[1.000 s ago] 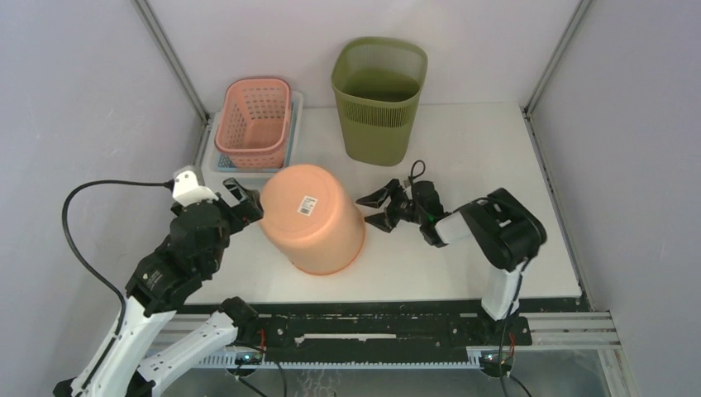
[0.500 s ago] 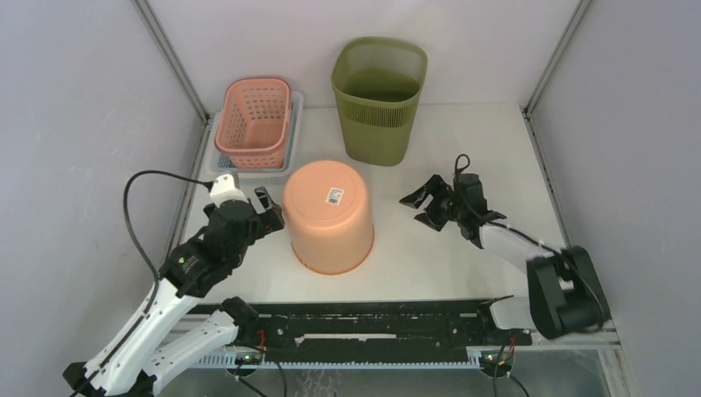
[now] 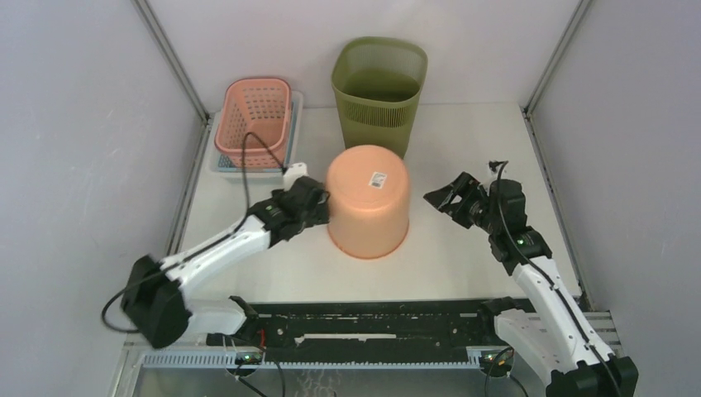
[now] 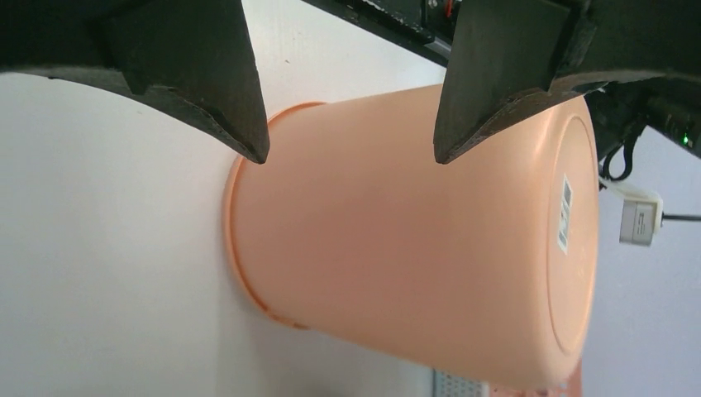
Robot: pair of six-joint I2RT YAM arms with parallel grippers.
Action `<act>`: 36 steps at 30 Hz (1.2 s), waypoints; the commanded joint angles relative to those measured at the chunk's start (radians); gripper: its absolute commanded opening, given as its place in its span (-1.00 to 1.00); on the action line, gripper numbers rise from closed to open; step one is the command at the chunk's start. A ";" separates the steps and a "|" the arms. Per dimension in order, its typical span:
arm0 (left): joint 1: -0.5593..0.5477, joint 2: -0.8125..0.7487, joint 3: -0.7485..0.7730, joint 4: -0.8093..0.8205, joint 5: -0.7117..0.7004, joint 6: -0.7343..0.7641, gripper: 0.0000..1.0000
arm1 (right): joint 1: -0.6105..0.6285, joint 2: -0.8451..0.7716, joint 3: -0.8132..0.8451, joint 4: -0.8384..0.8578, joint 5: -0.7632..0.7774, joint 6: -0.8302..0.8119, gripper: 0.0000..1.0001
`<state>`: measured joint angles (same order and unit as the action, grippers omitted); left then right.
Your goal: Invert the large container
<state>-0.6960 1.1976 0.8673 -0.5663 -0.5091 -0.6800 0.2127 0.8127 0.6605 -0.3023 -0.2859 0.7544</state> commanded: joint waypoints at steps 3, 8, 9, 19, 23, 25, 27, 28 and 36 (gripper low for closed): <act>-0.064 0.371 0.364 0.213 0.094 0.075 0.67 | -0.075 -0.081 0.031 -0.138 0.008 -0.047 0.61; -0.137 0.670 0.735 0.250 0.184 0.117 0.66 | -0.131 -0.209 0.100 -0.309 0.092 -0.097 0.64; -0.144 0.720 0.803 0.255 0.207 0.127 0.67 | -0.138 -0.232 0.116 -0.338 0.112 -0.102 0.66; -0.134 0.628 0.801 0.304 0.266 0.209 0.78 | -0.132 -0.298 0.185 -0.488 0.101 -0.104 0.53; -0.110 0.396 0.604 0.279 0.233 0.204 0.87 | -0.032 -0.330 0.025 -0.381 0.123 -0.006 0.25; -0.099 0.284 0.508 0.245 0.209 0.194 0.93 | 0.079 -0.309 -0.017 -0.344 0.214 0.047 0.23; -0.092 0.180 0.448 0.221 0.205 0.188 0.99 | 0.209 -0.251 -0.040 -0.304 0.342 0.091 0.24; -0.091 0.130 0.405 0.211 0.201 0.186 0.99 | 0.258 -0.203 -0.053 -0.273 0.399 0.109 0.25; -0.035 -0.113 0.226 0.137 0.180 0.176 0.99 | 0.200 0.281 -0.051 0.082 0.390 0.148 0.31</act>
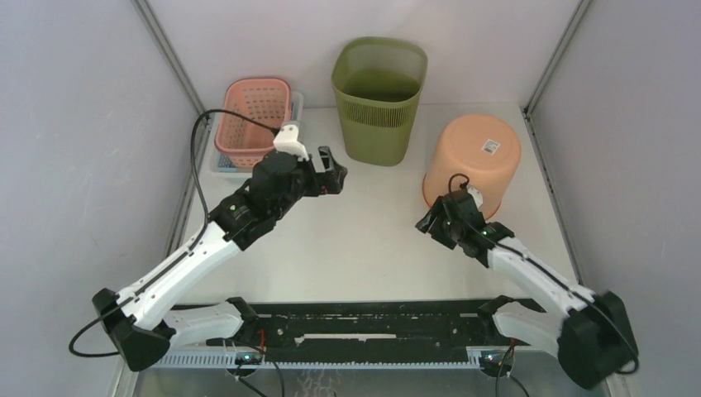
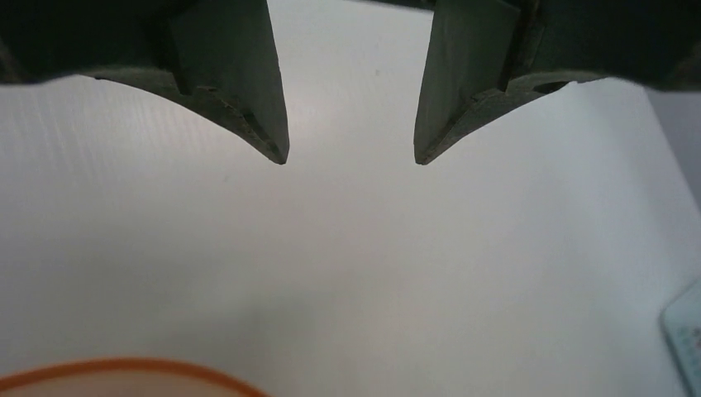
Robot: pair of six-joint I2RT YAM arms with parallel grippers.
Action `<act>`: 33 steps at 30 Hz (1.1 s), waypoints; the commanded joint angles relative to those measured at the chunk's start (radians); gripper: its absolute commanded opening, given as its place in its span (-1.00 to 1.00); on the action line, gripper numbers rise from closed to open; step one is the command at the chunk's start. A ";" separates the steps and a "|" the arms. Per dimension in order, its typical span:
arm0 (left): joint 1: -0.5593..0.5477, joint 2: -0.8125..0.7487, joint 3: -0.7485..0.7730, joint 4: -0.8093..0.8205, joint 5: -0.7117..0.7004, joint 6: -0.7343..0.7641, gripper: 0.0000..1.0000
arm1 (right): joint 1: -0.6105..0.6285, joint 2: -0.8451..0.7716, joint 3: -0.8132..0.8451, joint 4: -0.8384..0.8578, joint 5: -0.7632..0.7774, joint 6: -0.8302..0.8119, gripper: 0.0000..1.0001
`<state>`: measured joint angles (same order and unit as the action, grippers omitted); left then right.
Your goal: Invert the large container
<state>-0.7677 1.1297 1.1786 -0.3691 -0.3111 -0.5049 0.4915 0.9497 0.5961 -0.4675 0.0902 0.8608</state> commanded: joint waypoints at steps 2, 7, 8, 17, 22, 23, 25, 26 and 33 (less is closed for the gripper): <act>0.046 -0.074 -0.110 -0.063 -0.017 -0.008 0.99 | -0.171 0.231 0.044 0.286 -0.040 0.042 0.31; 0.049 -0.092 -0.131 -0.051 0.001 -0.026 0.99 | -0.360 0.391 0.163 0.310 -0.091 -0.023 0.32; 0.049 -0.088 -0.131 -0.052 -0.001 -0.026 1.00 | -0.381 0.429 0.194 0.316 -0.102 -0.044 0.32; 0.065 -0.076 -0.126 -0.048 0.009 -0.027 0.99 | -0.552 0.783 0.545 0.260 -0.137 -0.099 0.36; 0.068 -0.070 -0.120 -0.062 -0.004 -0.025 0.99 | -0.608 0.939 0.746 0.201 -0.114 -0.089 0.42; 0.068 -0.068 -0.119 -0.064 -0.010 -0.024 0.99 | -0.622 0.962 0.764 0.199 -0.116 -0.079 0.44; 0.070 -0.066 -0.116 -0.070 -0.018 -0.023 0.99 | -0.651 0.995 0.789 0.191 -0.107 -0.071 0.46; 0.071 -0.062 -0.115 -0.074 -0.020 -0.023 0.99 | -0.669 1.004 0.794 0.187 -0.099 -0.067 0.47; 0.073 -0.059 -0.119 -0.091 -0.038 -0.025 0.99 | -0.805 0.875 0.760 0.212 -0.219 -0.109 0.61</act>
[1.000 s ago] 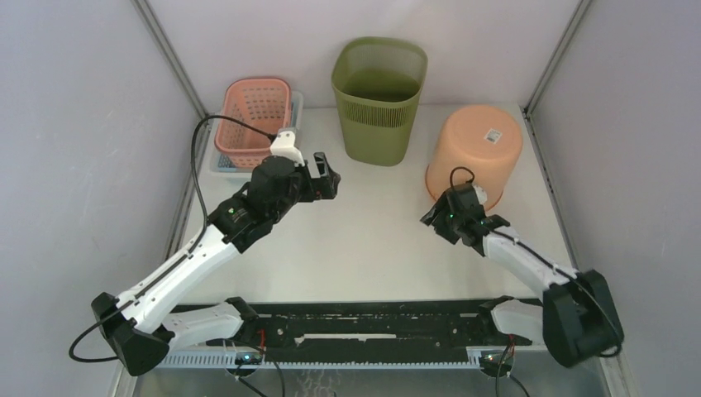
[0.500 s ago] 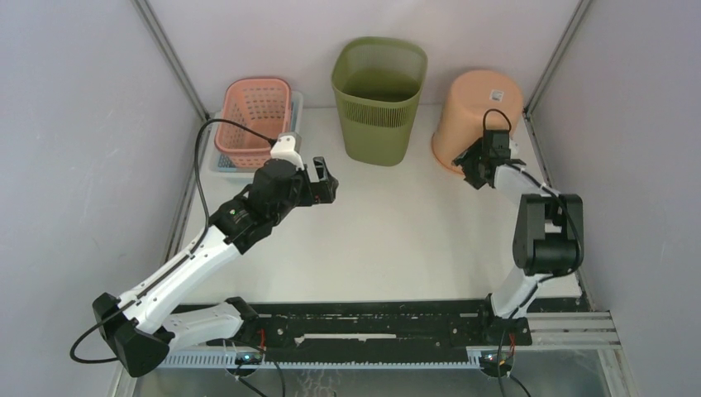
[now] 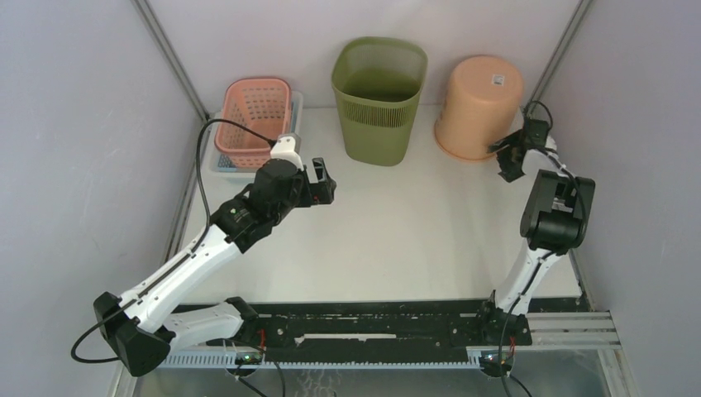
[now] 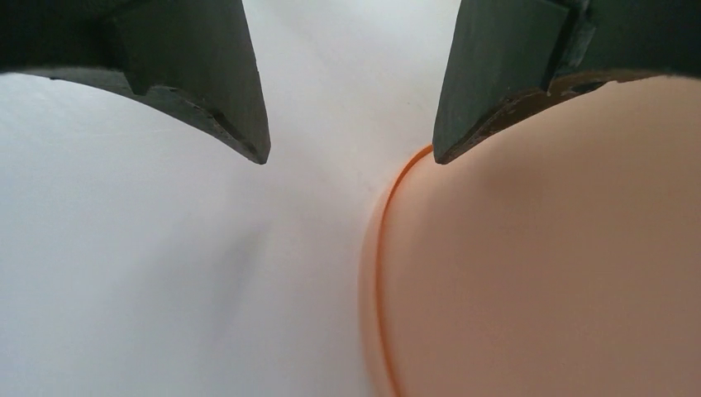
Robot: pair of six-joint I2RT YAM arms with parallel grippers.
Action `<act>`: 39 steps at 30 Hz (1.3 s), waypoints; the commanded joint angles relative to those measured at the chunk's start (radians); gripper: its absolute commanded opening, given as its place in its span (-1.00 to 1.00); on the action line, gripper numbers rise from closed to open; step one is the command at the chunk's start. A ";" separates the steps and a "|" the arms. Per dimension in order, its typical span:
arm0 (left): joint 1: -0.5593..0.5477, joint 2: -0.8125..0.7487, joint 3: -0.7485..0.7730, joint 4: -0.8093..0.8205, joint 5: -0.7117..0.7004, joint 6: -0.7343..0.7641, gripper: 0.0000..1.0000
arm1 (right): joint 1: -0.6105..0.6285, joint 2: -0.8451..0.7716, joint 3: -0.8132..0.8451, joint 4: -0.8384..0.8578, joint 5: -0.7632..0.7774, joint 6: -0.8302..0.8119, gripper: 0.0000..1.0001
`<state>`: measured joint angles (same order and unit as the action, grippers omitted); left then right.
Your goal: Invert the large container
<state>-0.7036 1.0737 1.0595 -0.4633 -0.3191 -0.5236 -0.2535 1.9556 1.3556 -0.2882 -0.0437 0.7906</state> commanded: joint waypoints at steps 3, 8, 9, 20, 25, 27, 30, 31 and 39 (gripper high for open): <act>0.010 0.006 -0.011 -0.002 -0.047 -0.013 1.00 | -0.028 -0.290 -0.008 0.014 -0.203 -0.125 0.60; 0.014 -0.017 -0.067 0.000 -0.057 -0.071 1.00 | 0.158 -0.518 0.047 -0.110 -0.187 -0.233 0.67; 0.014 -0.031 -0.093 0.021 -0.037 -0.092 0.99 | 0.206 -0.537 0.065 -0.125 -0.175 -0.225 0.71; -0.010 -0.183 -0.263 0.021 -0.006 -0.182 0.99 | 0.546 -0.282 0.508 -0.304 0.186 -0.213 0.84; -0.010 -0.240 -0.276 -0.025 -0.036 -0.185 0.99 | 0.585 -0.125 0.750 -0.453 0.347 -0.230 0.76; -0.010 -0.264 -0.279 -0.037 -0.049 -0.189 0.99 | 0.588 -0.078 0.815 -0.490 0.386 -0.225 0.74; -0.010 -0.293 -0.283 -0.041 -0.057 -0.193 0.99 | 0.588 -0.001 0.932 -0.549 0.417 -0.229 0.73; -0.010 -0.302 -0.282 -0.043 -0.059 -0.193 1.00 | 0.586 0.026 0.966 -0.561 0.413 -0.231 0.72; -0.010 -0.353 -0.292 -0.050 -0.086 -0.188 0.99 | 0.582 0.138 1.048 -0.609 0.359 -0.265 0.43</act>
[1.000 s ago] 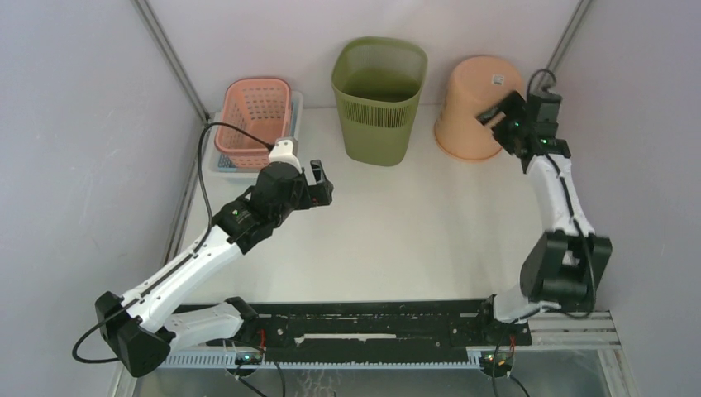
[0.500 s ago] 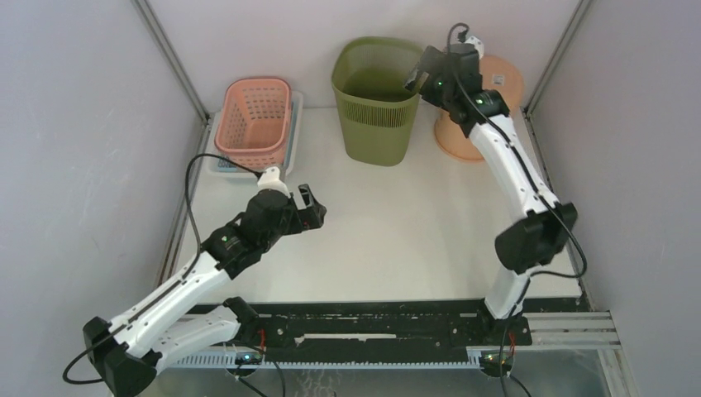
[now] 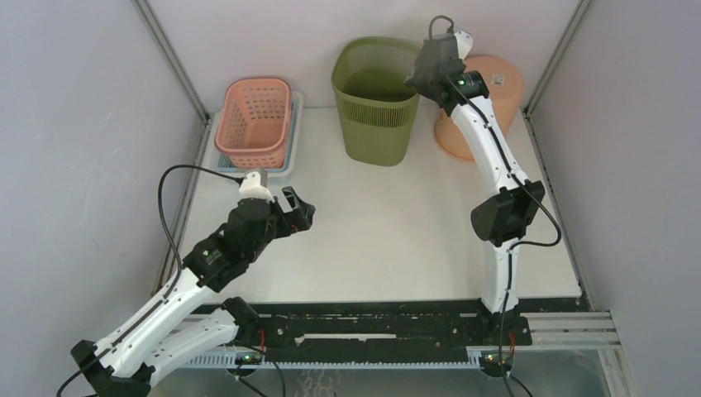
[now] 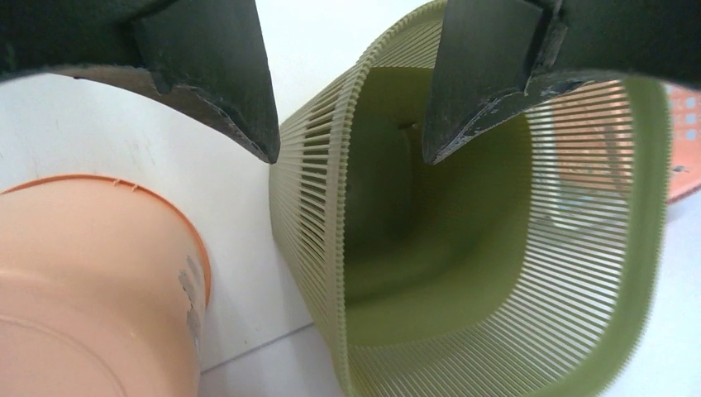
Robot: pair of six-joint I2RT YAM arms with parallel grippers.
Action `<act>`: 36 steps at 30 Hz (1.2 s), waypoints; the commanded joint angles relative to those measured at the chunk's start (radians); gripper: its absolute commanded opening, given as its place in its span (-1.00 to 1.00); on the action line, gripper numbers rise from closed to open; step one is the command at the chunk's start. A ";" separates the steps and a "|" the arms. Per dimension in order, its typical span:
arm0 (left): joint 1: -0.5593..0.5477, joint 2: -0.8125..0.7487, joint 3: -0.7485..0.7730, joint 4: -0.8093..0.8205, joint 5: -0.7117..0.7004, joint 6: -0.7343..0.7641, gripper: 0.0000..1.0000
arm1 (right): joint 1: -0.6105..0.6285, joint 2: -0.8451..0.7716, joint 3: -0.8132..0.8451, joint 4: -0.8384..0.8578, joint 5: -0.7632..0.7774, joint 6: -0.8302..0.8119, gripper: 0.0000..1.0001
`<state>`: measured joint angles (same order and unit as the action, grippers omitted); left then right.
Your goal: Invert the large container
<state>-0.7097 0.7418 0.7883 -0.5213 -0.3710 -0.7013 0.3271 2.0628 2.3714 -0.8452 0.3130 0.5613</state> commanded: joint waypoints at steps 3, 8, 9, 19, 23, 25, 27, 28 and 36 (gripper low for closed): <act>-0.004 -0.020 -0.017 0.014 -0.031 -0.008 0.99 | 0.004 0.044 0.032 -0.077 -0.009 -0.049 0.43; -0.004 -0.015 -0.001 0.010 -0.031 -0.002 0.99 | 0.011 0.045 0.014 -0.099 -0.041 -0.084 0.05; -0.004 -0.017 0.004 0.009 -0.032 -0.002 0.99 | 0.014 0.043 0.015 -0.105 -0.043 -0.089 -0.07; -0.004 -0.020 0.056 -0.037 -0.048 0.022 0.99 | 0.026 -0.067 0.138 -0.266 -0.152 -0.162 -1.00; -0.002 -0.033 0.101 -0.076 -0.088 0.052 0.99 | 0.043 -0.198 0.008 -0.295 -0.170 -0.185 -1.00; -0.001 -0.045 0.131 -0.092 -0.104 0.069 0.99 | 0.060 -0.280 -0.085 -0.287 -0.158 -0.195 -1.00; 0.001 -0.054 0.168 -0.105 -0.115 0.081 0.99 | 0.079 -0.360 -0.173 -0.287 -0.150 -0.194 -1.00; 0.001 -0.056 0.180 -0.109 -0.119 0.085 0.99 | 0.094 -0.402 -0.221 -0.290 -0.123 -0.192 -1.00; 0.004 -0.064 0.199 -0.113 -0.097 0.072 0.99 | 0.290 -0.747 -0.714 -0.250 0.093 -0.040 -1.00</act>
<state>-0.7101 0.6735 0.9489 -0.6376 -0.4656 -0.6449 0.5301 1.4502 1.8145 -1.2011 0.3153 0.3923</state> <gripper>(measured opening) 0.996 0.046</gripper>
